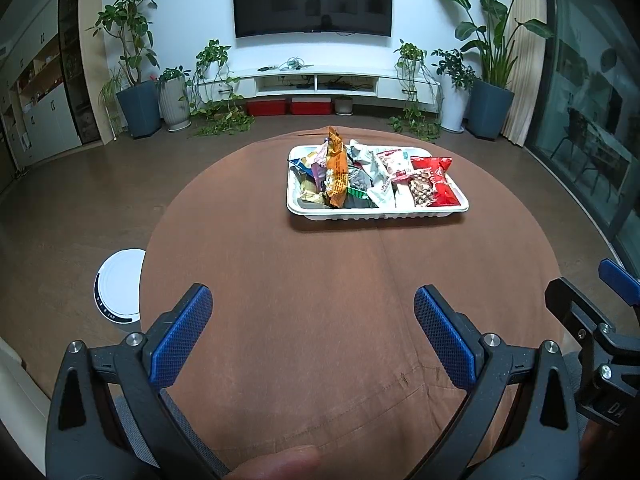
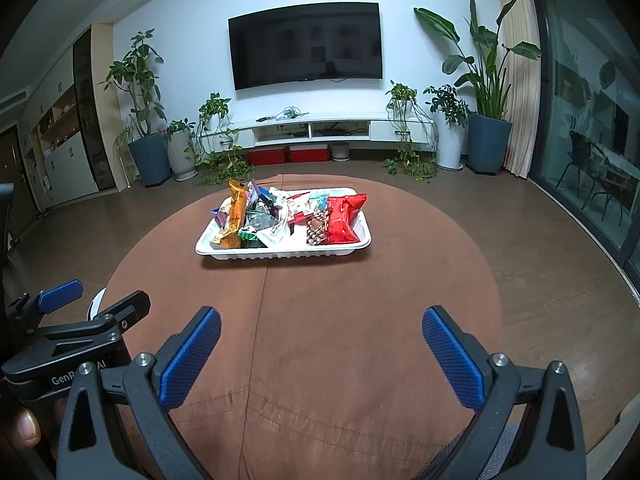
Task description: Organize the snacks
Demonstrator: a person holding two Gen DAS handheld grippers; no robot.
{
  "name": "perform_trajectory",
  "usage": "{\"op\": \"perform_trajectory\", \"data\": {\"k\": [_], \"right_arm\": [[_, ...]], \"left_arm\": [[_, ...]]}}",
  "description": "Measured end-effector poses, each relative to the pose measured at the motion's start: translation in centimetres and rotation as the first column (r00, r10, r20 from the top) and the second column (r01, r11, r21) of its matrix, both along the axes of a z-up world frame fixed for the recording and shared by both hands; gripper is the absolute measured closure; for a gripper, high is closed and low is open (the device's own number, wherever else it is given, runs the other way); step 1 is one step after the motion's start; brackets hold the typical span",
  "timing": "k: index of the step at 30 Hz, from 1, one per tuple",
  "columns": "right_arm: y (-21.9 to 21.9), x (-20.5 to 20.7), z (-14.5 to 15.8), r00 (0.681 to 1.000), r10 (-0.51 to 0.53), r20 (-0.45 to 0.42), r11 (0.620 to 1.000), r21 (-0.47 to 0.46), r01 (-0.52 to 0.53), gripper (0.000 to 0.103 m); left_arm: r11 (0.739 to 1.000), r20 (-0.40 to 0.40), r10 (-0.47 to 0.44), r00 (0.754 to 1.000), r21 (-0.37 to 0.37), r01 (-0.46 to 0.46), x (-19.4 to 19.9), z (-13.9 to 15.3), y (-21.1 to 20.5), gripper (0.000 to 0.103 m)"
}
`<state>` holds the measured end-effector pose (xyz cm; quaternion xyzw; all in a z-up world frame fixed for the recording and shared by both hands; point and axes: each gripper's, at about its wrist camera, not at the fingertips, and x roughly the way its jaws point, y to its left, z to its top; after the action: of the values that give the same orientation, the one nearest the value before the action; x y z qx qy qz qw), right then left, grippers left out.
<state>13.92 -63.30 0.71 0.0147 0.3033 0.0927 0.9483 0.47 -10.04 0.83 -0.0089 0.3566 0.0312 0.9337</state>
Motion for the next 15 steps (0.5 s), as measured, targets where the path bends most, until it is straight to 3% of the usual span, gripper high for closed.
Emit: {"op": "perform_trajectory", "data": {"k": [15], "right_arm": [[0.12, 0.06, -0.18, 1.000, 0.000, -0.007, 1.000, -0.001, 0.000, 0.000]], "left_arm": [[1.000, -0.002, -0.001, 1.000, 0.001, 0.001, 0.40, -0.16, 0.05, 0.001]]}}
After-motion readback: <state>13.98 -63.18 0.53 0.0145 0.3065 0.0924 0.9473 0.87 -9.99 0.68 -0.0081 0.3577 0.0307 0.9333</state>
